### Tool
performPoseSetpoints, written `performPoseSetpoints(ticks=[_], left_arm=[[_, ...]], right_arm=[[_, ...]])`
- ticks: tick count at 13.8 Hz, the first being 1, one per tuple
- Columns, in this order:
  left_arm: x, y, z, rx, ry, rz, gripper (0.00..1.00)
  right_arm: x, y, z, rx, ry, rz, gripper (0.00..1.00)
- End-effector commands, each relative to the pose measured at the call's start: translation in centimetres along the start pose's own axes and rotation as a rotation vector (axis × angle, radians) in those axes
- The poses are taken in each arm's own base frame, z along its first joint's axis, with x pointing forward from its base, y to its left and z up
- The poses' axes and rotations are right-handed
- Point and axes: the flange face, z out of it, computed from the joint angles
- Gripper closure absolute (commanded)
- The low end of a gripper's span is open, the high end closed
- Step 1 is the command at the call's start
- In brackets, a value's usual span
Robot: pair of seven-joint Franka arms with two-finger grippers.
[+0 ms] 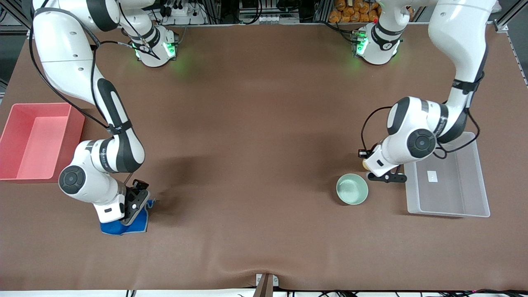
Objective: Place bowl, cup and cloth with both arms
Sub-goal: 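Grasp the blue cloth with the right gripper while the left gripper grasps the cup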
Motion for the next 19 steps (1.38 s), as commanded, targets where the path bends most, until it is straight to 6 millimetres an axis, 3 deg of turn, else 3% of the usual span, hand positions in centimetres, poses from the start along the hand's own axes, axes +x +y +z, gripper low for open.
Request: performPoseSetpoints(ticks=[1, 2, 3, 5, 6, 8, 11, 14, 16, 19], left_arm=[[0.0, -1.3, -5.8, 0.006, 0.025, -0.015, 1.0], [0.1, -1.7, -6.8, 0.008, 0.013, -0.021, 1.0], [0.1, -2.1, -7.9, 0.011, 0.003, -0.034, 1.0], [-0.1, -4.4, -9.3, 0.025, -0.012, -0.065, 1.0], [-0.4, -6.0, -10.7, 0.057, 0.017, -0.072, 1.0], [-0.7, -8.4, -11.2, 0.107, 0.003, -0.032, 1.0], [-1.0, -14.1, -10.9, 0.096, -0.025, -0.017, 1.0], [-1.1, -20.3, -7.8, 0.082, -0.077, 0.023, 1.0], [-0.7, -21.5, -5.4, 0.072, -0.113, 0.013, 1.0], [-0.4, -21.5, -2.4, 0.063, -0.122, 0.02, 1.0]], right_arm=[[-1.3, 0.7, 1.0, 0.006, 0.035, 0.027, 0.0], [-1.5, 0.6, 1.5, 0.022, 0.054, 0.053, 0.15], [-1.5, 0.6, 1.8, 0.032, 0.063, 0.067, 0.37], [-1.7, 0.5, 2.3, 0.038, 0.059, 0.066, 0.84], [-1.7, 0.5, 2.4, 0.04, 0.058, 0.066, 1.0], [-1.6, 0.4, 2.3, 0.044, 0.056, 0.075, 1.0], [-1.5, 0.5, 2.0, 0.043, 0.065, 0.087, 1.0], [-1.1, 0.6, 0.9, 0.04, 0.081, 0.168, 1.0], [-0.8, 1.0, -0.8, 0.02, 0.097, 0.169, 1.0], [-0.8, 1.3, -6.4, 0.004, 0.118, 0.174, 1.0]])
